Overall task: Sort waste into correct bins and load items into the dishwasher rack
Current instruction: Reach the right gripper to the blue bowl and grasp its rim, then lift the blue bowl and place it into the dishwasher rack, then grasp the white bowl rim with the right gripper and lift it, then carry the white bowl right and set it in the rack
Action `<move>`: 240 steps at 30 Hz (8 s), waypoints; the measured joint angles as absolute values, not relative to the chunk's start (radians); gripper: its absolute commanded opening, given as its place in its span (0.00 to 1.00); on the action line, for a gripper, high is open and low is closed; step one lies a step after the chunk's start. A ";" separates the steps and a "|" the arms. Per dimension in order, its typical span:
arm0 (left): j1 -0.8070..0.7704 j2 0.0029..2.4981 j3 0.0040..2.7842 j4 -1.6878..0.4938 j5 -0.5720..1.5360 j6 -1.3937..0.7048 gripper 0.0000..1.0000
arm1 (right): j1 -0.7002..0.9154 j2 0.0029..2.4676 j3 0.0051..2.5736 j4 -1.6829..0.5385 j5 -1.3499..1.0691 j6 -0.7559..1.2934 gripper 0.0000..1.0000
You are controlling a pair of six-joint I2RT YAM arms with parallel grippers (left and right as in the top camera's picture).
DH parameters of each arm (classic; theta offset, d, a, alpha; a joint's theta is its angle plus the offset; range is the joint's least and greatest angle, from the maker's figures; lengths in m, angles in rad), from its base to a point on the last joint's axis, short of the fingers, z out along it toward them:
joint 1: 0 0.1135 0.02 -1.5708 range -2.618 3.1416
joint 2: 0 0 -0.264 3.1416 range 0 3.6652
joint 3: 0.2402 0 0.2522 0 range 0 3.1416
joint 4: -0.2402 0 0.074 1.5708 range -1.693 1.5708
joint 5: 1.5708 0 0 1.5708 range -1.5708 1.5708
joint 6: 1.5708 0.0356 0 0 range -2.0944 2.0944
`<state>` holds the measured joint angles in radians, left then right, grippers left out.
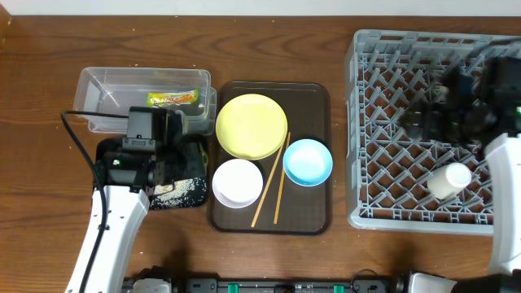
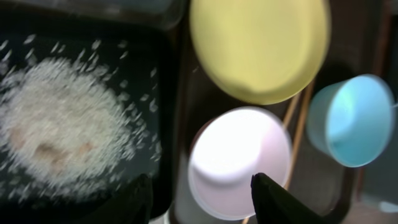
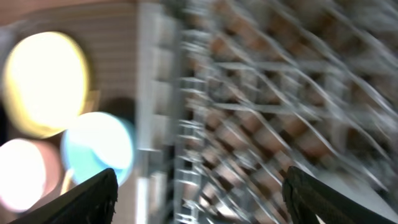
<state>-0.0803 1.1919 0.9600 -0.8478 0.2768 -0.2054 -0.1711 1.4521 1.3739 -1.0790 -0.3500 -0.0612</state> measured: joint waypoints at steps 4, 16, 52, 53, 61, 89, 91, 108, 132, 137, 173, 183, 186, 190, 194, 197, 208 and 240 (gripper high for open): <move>-0.080 1.192 0.960 -0.910 0.197 -0.210 0.56 | -0.010 1.463 1.374 -1.042 -0.376 -0.097 0.82; -0.080 1.192 0.960 -0.932 0.114 -0.217 0.59 | 0.302 1.642 1.374 -1.008 -0.236 -0.113 0.69; -0.080 1.192 0.960 -0.933 0.104 -0.221 0.59 | 0.349 1.921 1.436 -1.040 -0.091 -0.034 0.01; -0.080 1.192 0.960 -0.932 0.105 -0.221 0.59 | 0.344 1.901 1.450 -1.039 -0.082 -0.033 0.01; -0.080 1.192 0.960 -0.932 0.105 -0.221 0.59 | 0.283 1.684 1.510 -0.938 0.135 -0.009 0.01; -0.080 1.192 0.960 -0.923 0.104 -0.221 0.59 | 0.146 1.876 1.512 -0.285 0.872 -0.057 0.02; -0.080 1.192 0.960 -0.923 0.105 -0.221 0.59 | 0.146 1.916 1.512 -0.275 0.880 -0.075 0.01; -0.080 1.192 0.960 -0.917 0.105 -0.221 0.59 | 0.221 1.991 1.526 -0.429 0.916 -0.014 0.01; -0.080 1.192 0.960 -0.931 0.104 -0.223 0.59 | 0.241 1.718 1.518 -0.750 0.377 0.177 0.66; -0.080 1.192 0.960 -0.978 0.045 -0.301 0.60 | 0.245 1.663 1.523 -0.833 0.083 0.178 0.64; 0.177 1.192 0.960 -1.051 0.000 -0.371 0.66 | 0.803 2.022 1.404 -0.817 -0.186 0.330 0.05; 0.177 1.192 0.960 -1.052 0.000 -0.371 0.66 | 0.736 1.934 1.414 -0.882 -0.077 0.340 0.01; 0.177 1.192 0.960 -1.052 0.000 -0.371 0.66 | 0.659 1.817 1.444 -0.883 0.013 0.330 0.01; 0.177 1.192 0.960 -1.052 0.000 -0.371 0.66 | 0.551 1.644 1.477 -0.853 0.176 0.320 0.01; 0.177 1.192 0.960 -1.052 0.000 -0.371 0.66 | 0.421 1.543 1.486 -0.787 0.361 0.251 0.01; 0.177 1.192 0.960 -1.052 0.000 -0.371 0.66 | 0.331 1.536 1.487 -0.712 0.468 0.159 0.01; 0.177 1.192 0.960 -1.052 -0.001 -0.371 0.66 | 0.059 1.630 1.486 -0.401 0.772 -0.186 0.01; 0.177 1.192 0.960 -1.052 0.000 -0.371 0.66 | 0.088 2.004 1.487 -0.229 1.089 -0.289 0.08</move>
<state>0.1768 1.1919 0.9600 -1.0515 -0.0002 -0.3706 0.0875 2.0045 1.4868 -0.2291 1.0893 -0.2890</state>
